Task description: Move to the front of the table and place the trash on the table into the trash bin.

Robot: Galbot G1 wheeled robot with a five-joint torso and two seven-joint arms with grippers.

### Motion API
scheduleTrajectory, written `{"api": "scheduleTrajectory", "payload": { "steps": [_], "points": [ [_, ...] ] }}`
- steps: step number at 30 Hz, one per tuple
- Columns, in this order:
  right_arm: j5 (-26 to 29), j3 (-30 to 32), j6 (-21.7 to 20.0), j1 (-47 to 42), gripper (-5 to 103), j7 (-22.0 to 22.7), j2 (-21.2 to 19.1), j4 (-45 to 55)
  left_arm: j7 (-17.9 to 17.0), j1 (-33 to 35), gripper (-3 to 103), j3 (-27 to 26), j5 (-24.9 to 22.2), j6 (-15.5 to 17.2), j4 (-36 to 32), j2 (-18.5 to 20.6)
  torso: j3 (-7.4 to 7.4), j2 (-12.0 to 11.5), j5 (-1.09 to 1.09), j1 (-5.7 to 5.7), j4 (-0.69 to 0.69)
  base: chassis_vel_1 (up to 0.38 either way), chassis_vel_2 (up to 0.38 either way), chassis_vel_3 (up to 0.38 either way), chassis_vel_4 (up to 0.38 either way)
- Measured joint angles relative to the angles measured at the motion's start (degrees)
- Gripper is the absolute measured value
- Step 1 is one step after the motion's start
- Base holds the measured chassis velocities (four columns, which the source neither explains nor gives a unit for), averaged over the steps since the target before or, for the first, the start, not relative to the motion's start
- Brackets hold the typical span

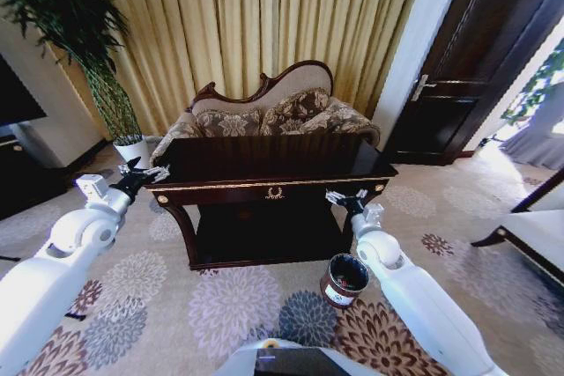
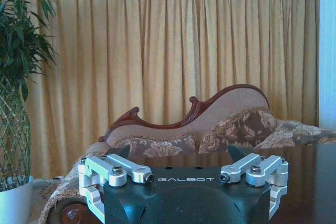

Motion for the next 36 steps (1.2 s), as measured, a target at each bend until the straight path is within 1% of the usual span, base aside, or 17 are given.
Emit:
{"api": "scheduleTrajectory", "payload": {
  "steps": [3,5,6,10,12,20,25,29,34,36],
  "points": [
    [0.57,-0.04,-0.10,0.04,100,1.07,-0.41,2.05,0.80,2.22,100,-2.20,-0.98,-0.37,-0.95,-0.47,0.00,0.00,0.00,0.00,0.01,0.000,0.000,0.000,0.000],
    [0.67,-0.04,-0.10,0.02,100,1.28,-0.46,2.29,1.10,2.66,100,-2.59,-0.99,-0.58,-1.03,-0.56,0.00,0.00,0.00,0.00,0.01,0.000,0.000,0.000,0.000],
    [1.03,-0.01,-0.21,-0.15,100,1.73,-0.62,3.08,1.87,4.00,100,-3.77,-1.03,-0.99,-1.35,-0.75,0.00,0.00,0.00,0.00,0.01,0.000,0.000,0.000,0.000],
    [1.13,0.27,-0.64,-0.51,100,2.03,-0.75,3.94,2.54,5.36,100,-5.05,-1.09,-1.09,-1.79,-0.94,0.00,0.00,0.00,0.00,0.01,0.000,0.000,0.000,0.000],
    [1.23,0.67,-2.10,-0.76,100,2.14,-0.77,4.78,2.74,6.16,100,-5.75,-1.23,-1.12,-2.16,-1.07,0.00,0.00,0.00,0.00,0.01,0.000,0.000,0.000,0.000],
    [1.43,1.01,-2.45,-1.30,100,2.72,-0.69,5.73,3.23,7.43,100,-6.46,-1.15,-1.47,-2.53,-1.55,0.01,0.00,0.00,0.01,0.00,0.007,-0.017,-0.010,0.009],
    [1.35,1.34,-2.57,-2.03,100,2.84,-0.80,6.26,3.28,8.06,100,-6.86,-0.98,-1.60,-2.68,-1.66,0.01,-0.01,0.00,0.01,0.01,0.096,-0.092,-0.081,0.079],
    [1.26,1.54,-2.58,-2.22,100,2.99,-0.79,6.40,3.31,8.25,100,-7.19,-0.95,-1.66,-2.71,-1.63,0.01,-0.01,0.00,0.01,0.01,0.152,-0.167,-0.166,0.140],
    [1.26,1.77,-2.57,-2.29,100,3.34,-0.89,6.60,3.32,8.27,100,-7.41,-0.95,-1.68,-2.96,-1.20,0.00,0.01,0.01,-0.01,-0.02,0.190,-0.199,-0.210,0.174],
    [1.26,1.87,-2.53,-2.38,100,3.45,-0.90,6.62,3.32,8.25,100,-7.41,-0.95,-1.68,-3.03,-1.12,-0.01,0.01,0.01,-0.02,-0.01,0.190,-0.197,-0.152,0.233]
  ]
}}
